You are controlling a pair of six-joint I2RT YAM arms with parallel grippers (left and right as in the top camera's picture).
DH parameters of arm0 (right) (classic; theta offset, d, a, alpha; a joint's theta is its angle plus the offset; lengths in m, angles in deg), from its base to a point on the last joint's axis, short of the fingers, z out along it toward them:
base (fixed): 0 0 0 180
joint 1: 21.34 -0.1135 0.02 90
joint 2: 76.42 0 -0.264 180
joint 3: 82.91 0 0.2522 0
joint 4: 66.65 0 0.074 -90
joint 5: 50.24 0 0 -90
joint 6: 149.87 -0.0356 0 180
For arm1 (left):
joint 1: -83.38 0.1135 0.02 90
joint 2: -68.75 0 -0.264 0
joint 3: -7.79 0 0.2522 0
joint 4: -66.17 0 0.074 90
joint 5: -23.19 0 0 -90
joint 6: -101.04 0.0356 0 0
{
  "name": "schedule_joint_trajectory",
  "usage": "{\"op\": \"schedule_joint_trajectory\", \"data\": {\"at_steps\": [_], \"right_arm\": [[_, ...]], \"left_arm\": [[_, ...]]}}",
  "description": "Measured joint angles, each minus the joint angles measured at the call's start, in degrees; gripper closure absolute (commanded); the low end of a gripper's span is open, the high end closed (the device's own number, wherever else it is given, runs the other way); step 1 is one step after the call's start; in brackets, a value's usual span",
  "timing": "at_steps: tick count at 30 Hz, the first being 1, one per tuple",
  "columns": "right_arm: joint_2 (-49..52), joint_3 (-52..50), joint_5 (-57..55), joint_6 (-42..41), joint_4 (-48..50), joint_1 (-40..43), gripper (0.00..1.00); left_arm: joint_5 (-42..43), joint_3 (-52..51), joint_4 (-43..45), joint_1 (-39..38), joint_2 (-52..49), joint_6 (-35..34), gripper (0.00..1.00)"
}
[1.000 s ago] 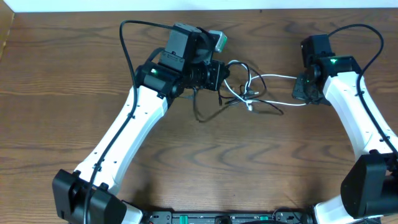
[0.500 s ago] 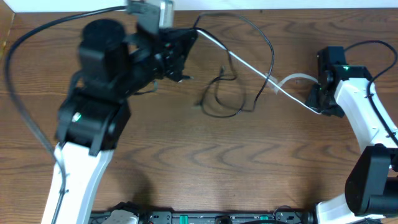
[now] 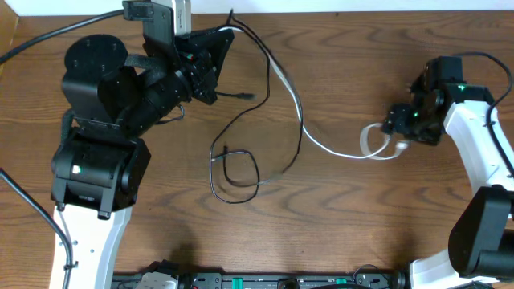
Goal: Untangle cables
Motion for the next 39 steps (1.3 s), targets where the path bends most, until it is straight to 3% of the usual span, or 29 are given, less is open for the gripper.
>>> {"op": "schedule_joint_trajectory", "data": {"at_steps": [3, 9, 16, 21, 27, 33, 37, 39], "right_arm": [[-1.2, 3.2, 12.9, 7.1, 0.2, 0.0, 0.07], [-9.0, 8.0, 29.0, 15.3, 1.6, 0.0, 0.01], [-18.4, 9.7, 35.3, 18.1, 3.1, 0.0, 0.01], [-20.0, 9.7, 35.9, 18.4, 3.0, 0.0, 0.01], [-19.9, 9.7, 35.5, 18.9, 1.9, 0.0, 0.03], [-19.9, 9.7, 31.8, 19.1, 0.2, 0.0, 0.03], [-19.9, 9.7, 30.2, 19.1, -0.2, 0.0, 0.02], [-19.9, 9.7, 29.9, 19.1, -0.2, 0.0, 0.01]], "left_arm": [[2.4, 0.0, 5.0, 0.0, -0.7, -1.0, 0.92], [4.5, 0.0, 15.7, -0.2, -1.8, -5.9, 0.93], [5.1, 0.0, 27.1, -5.5, -1.9, -9.4, 0.93], [5.2, 0.0, 28.4, -8.9, -2.1, -9.9, 0.93], [5.2, 0.7, 17.5, -11.3, -6.9, -9.4, 0.92], [3.0, 0.6, -3.5, -11.4, -16.9, -3.6, 0.88], [-3.4, 0.5, -12.6, -11.6, -21.2, -1.4, 0.7], [-7.1, 0.5, -15.6, -11.6, -21.8, -0.2, 0.53]]}}
